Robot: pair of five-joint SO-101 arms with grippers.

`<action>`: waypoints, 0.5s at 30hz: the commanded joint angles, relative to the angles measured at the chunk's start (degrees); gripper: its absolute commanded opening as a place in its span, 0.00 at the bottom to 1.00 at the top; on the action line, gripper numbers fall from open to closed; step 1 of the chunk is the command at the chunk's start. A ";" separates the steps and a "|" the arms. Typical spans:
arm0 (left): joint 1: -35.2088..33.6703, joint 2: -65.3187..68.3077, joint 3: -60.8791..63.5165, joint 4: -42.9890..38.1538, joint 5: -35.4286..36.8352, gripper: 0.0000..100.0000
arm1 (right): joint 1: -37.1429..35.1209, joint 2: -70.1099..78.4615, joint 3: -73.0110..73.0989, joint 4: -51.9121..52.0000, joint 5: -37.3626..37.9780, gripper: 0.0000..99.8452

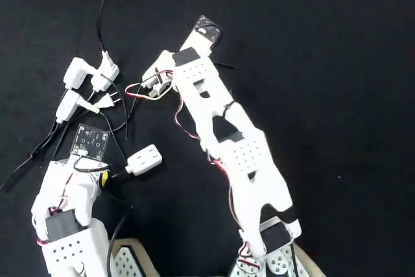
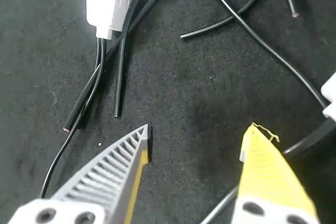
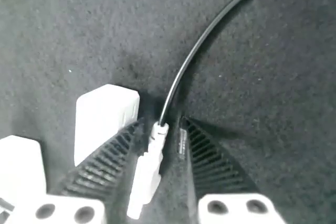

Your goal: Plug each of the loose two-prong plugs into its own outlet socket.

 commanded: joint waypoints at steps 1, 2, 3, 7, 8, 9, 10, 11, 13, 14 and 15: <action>0.04 -0.18 1.10 -1.05 0.35 0.27 | -1.67 3.38 -10.77 5.27 -0.62 0.10; 0.04 -0.18 1.10 -1.05 0.35 0.27 | -2.29 4.44 -12.70 6.59 -0.62 0.10; 0.04 -0.18 1.10 -1.05 0.35 0.27 | -2.90 5.49 -14.55 7.82 -0.62 0.10; 0.04 -0.18 1.10 -1.05 0.35 0.27 | -4.57 9.54 -21.49 11.96 -0.35 0.10; 0.04 -0.18 1.10 -1.05 0.35 0.27 | -4.75 10.42 -23.25 12.84 -0.26 0.10; 0.04 -0.18 1.10 -1.05 0.35 0.27 | -4.84 11.12 -24.92 13.98 -0.26 0.09; 0.04 -0.18 1.10 -1.05 0.35 0.27 | -4.84 11.91 -26.68 15.03 -0.26 0.07; 0.04 -0.18 1.10 -1.05 0.35 0.27 | -4.84 12.62 -28.44 16.18 -0.26 0.04; 0.04 -0.18 1.10 -1.05 0.35 0.27 | -4.84 14.02 -31.87 18.37 -0.18 0.02; 0.04 -0.18 1.10 -1.05 0.35 0.27 | -4.84 14.64 -33.45 19.87 -0.18 0.02; 0.04 -0.18 1.10 -1.05 0.35 0.27 | -4.84 15.16 -35.30 21.36 -0.18 0.01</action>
